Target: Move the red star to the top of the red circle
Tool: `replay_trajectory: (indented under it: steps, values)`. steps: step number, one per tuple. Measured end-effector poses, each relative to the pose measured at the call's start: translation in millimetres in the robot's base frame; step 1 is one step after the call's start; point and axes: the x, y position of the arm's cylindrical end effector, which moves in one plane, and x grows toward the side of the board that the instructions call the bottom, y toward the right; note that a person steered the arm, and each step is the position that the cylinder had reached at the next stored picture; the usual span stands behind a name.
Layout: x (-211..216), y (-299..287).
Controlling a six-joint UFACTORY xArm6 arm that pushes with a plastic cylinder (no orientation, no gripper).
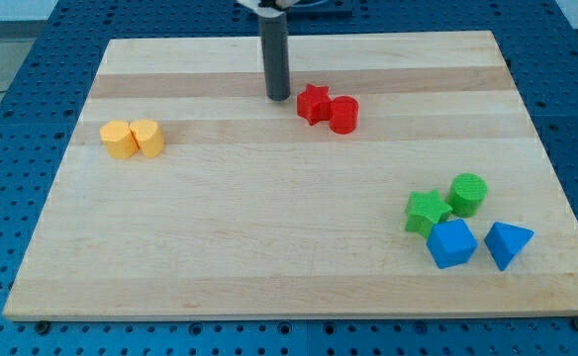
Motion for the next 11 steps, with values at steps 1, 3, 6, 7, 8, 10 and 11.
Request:
replay_trajectory:
  steps: [1, 3, 6, 7, 8, 10, 11]
  values:
    - [2, 30]
    - [44, 115]
    - [14, 77]
    - [46, 46]
    - [79, 99]
    - [97, 124]
    - [128, 132]
